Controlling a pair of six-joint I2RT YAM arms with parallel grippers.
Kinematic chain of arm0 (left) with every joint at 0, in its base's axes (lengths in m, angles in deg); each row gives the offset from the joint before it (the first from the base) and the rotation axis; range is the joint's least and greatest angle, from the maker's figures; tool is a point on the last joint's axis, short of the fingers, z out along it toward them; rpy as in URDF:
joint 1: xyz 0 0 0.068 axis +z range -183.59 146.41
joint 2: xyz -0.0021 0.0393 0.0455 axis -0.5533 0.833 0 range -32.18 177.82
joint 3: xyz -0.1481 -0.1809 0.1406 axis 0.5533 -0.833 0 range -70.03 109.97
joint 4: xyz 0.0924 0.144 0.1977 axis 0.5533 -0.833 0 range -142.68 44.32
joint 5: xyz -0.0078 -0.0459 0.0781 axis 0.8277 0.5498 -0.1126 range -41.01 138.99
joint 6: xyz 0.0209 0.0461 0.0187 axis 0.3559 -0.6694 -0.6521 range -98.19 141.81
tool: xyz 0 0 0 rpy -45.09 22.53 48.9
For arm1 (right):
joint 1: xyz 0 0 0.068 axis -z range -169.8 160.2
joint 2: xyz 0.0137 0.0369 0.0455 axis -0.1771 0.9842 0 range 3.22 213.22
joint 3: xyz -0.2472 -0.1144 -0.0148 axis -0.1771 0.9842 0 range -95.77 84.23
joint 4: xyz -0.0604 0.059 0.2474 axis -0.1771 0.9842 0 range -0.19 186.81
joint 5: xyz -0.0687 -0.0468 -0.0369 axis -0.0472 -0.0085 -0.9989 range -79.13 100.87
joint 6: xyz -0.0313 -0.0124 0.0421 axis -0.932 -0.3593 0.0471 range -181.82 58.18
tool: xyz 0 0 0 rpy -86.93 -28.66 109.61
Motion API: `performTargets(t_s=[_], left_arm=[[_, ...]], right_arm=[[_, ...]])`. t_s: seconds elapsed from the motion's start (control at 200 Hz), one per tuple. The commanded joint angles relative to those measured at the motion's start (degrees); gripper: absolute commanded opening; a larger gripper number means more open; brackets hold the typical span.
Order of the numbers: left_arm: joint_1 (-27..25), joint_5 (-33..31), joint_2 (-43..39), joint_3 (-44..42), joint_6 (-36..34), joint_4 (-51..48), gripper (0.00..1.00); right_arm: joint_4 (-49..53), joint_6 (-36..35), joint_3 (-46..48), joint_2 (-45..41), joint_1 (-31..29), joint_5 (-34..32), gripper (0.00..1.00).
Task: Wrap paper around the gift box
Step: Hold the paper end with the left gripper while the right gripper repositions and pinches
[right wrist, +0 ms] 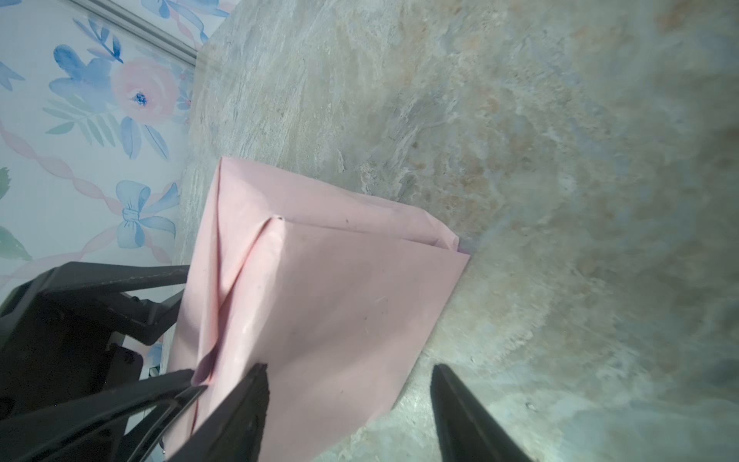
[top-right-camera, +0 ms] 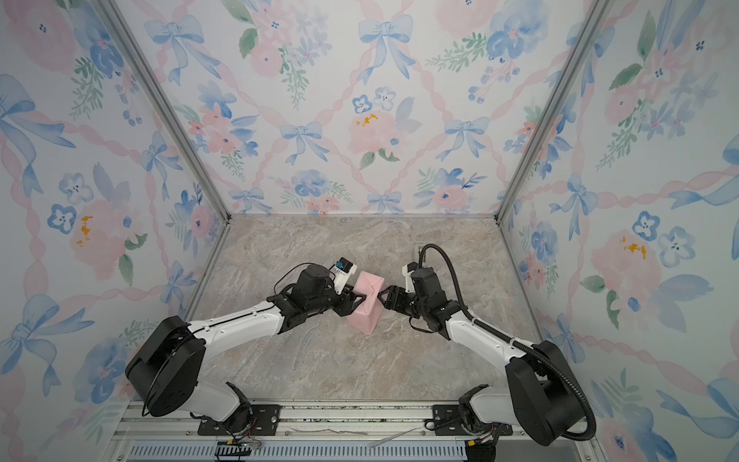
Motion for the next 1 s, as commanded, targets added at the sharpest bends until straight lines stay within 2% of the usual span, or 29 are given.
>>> performTargets(t_s=[0.0, 0.1, 0.245, 0.435, 0.67, 0.995], left_arm=[[-0.4, -0.2, 2.7, -0.5, -0.3, -5.0, 0.57], [-0.5, -0.3, 2.6, -0.4, -0.3, -4.9, 0.57], [-0.4, -0.4, 2.3, -0.5, -0.4, -4.9, 0.57], [-0.4, -0.4, 2.0, -0.3, -0.4, -5.0, 0.57], [-0.4, 0.2, 2.2, -0.1, -0.1, -4.9, 0.57], [0.8, 1.5, -0.8, 0.0, 2.3, -4.7, 0.61]], right_arm=[[2.2, -0.5, -3.0, -5.2, 0.1, -0.2, 0.72], [3.7, 1.6, -4.1, -5.9, -0.1, -1.1, 0.77], [7.6, 1.8, -8.0, -2.9, -1.4, -2.7, 0.78], [11.1, 0.5, -12.4, 2.2, -3.3, -3.9, 0.77], [10.5, 0.0, -14.4, 7.1, -4.2, -2.6, 0.73], [15.8, -2.2, -14.2, 9.5, -4.2, -7.0, 0.48]])
